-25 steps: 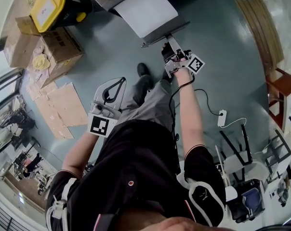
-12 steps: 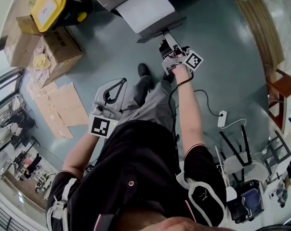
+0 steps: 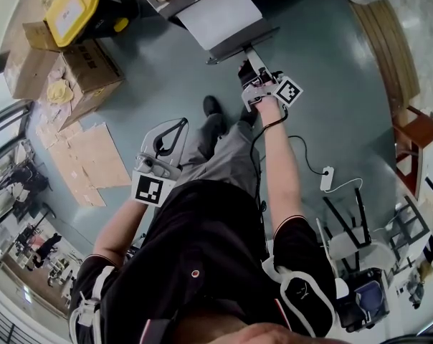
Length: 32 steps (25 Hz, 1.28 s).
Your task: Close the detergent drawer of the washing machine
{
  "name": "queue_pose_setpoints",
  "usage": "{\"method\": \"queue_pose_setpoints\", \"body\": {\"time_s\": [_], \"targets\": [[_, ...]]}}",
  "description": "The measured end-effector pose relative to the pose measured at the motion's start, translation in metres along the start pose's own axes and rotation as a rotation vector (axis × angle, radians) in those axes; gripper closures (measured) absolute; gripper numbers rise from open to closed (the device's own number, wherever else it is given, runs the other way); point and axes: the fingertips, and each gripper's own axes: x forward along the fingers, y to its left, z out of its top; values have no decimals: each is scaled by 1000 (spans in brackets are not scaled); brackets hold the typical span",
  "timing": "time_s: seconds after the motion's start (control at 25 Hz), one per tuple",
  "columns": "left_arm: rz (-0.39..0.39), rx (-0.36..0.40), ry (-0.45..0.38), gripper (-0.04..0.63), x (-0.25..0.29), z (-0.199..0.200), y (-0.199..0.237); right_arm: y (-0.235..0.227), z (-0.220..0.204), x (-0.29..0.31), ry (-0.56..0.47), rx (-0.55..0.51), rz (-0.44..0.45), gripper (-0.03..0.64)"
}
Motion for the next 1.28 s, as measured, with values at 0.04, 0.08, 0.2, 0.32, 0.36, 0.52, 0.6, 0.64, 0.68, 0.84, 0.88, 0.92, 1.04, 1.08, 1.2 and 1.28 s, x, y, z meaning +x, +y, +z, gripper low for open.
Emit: {"method": "queue_pose_setpoints", "body": {"time_s": [0.04,0.08,0.2,0.32,0.36,0.52,0.6,0.64,0.68,0.84,0.88,0.92,1.04,1.08,1.2,1.28], "targets": [[0,-2,-1,595,1,0,0,0,0,0,1,2,-1,486],[-1,-3,-2,595,2,1,1,-1,1,1,4,3,-1,485],[-6,2,3,595,3,0,1,1,1,3,19,-6,-1,486],[-3,4,2,595,6,2,-1,4,2,13,42,-28,-3,499],[-2,5,1,595,6,2,-2,4,1,17,47,-33,-5,499],[7,9,6,594,4,4,0,5,4,33,41,-50,-8,499],[17,6,8,595,2,4,4,4,6,42,44,-62,-9,499],[21,6,11,595,2,3,6,4,7,47,48,-66,-11,499],[24,7,13,595,1,3,7,3,7,51,51,-66,-13,499],[35,-3,6,595,1,3,12,1,7,61,53,-53,-18,495],[36,-4,5,595,1,3,13,0,7,63,53,-50,-20,495],[36,-4,5,595,1,3,13,0,7,66,55,-52,-23,497],[39,-7,10,595,1,2,14,-1,8,74,68,-74,-33,497],[42,-9,8,595,1,2,15,-2,7,77,71,-77,-37,495],[50,-16,4,595,0,2,19,-6,8,81,66,-70,-48,488],[53,-19,4,595,-1,2,22,-8,8,82,57,-59,-49,466]]}}
